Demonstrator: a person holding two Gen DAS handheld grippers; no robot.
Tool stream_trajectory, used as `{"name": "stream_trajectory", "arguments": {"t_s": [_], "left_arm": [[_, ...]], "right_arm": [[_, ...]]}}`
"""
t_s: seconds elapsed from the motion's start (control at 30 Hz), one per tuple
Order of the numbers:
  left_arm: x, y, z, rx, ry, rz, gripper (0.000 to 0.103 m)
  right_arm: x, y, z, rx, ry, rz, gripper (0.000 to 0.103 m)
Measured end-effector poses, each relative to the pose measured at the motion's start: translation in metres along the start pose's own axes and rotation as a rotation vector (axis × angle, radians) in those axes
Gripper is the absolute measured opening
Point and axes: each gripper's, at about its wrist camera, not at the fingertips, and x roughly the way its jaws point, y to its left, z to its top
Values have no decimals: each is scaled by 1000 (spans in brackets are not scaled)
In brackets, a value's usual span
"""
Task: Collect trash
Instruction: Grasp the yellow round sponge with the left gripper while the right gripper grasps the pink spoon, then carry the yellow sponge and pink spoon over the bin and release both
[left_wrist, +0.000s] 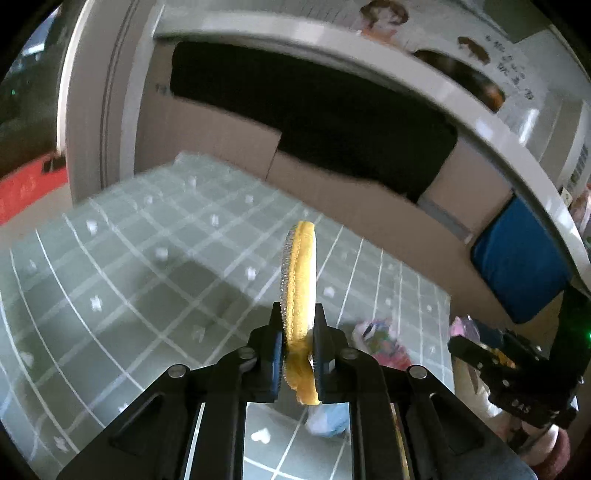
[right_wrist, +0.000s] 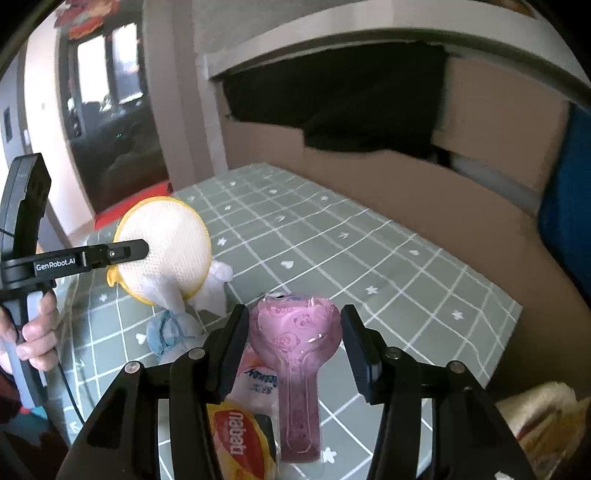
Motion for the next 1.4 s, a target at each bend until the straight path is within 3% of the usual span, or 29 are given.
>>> {"name": "stream_trajectory", "arguments": {"t_s": [0.1, 0.3, 0.67, 1.03, 1.4], "left_arm": [[-22, -18, 15, 47, -80, 5, 13], [-54, -59, 29, 120, -155, -29, 13], [-72, -167, 18, 260, -178, -204, 13], [-62, -264, -14, 356, -89, -370, 13], [-25, -327, -60, 435, 23, -461, 14]], "right_arm": [[-22, -5, 5, 14, -52, -16, 48], [-65, -11, 10, 16, -147, -53, 48], [-156, -41, -2, 43, -275, -205, 48], [-232, -96, -36, 136, -335, -378, 48], [-262, -141, -79, 235, -346, -480, 48]]}}
